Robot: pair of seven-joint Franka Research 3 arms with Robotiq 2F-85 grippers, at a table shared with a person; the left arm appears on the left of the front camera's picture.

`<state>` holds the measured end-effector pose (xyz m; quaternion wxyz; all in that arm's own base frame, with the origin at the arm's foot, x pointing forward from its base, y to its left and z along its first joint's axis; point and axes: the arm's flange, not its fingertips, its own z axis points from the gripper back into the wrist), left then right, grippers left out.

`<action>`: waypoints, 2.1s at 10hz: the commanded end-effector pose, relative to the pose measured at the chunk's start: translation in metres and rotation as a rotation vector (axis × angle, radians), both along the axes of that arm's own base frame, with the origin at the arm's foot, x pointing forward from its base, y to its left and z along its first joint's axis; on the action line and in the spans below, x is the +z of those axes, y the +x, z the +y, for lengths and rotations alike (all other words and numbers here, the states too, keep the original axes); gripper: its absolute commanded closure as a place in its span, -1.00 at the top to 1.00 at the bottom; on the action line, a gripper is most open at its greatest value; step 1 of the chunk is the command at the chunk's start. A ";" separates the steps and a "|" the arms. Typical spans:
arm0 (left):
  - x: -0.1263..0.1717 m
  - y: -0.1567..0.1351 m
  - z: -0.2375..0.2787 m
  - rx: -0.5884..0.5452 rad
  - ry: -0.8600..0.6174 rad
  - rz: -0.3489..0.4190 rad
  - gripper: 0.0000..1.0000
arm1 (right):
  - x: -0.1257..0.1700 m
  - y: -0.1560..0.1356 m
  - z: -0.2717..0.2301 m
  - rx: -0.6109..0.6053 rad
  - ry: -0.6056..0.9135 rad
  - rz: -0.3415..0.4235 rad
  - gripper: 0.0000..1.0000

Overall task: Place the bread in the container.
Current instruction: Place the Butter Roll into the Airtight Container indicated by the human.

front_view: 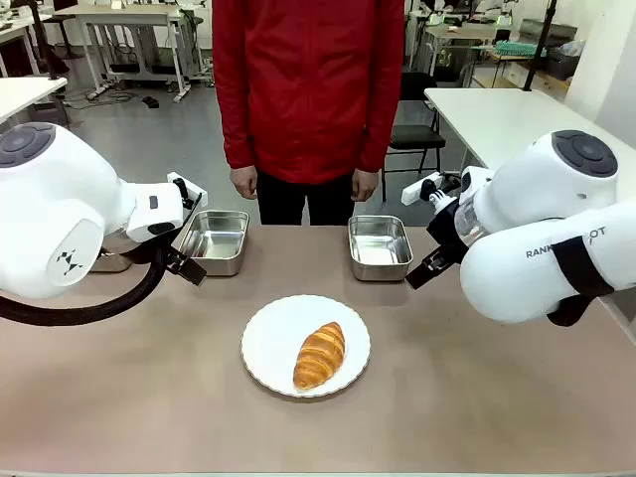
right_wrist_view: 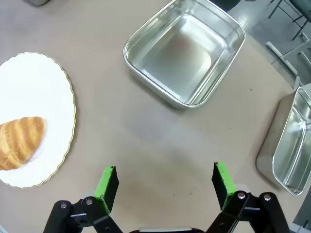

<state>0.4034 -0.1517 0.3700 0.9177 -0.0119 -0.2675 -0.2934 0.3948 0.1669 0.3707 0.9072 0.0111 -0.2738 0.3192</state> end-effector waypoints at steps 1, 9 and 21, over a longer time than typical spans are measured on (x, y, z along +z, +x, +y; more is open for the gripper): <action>0.000 0.000 0.000 0.000 0.000 0.000 1.00 | 0.000 0.000 0.000 0.000 0.000 0.000 1.00; 0.000 0.000 0.000 0.000 0.000 0.000 1.00 | 0.000 0.000 0.000 0.000 0.000 0.000 1.00; 0.175 0.090 0.246 -0.457 -0.235 0.057 1.00 | 0.224 -0.012 -0.171 0.186 0.268 0.007 1.00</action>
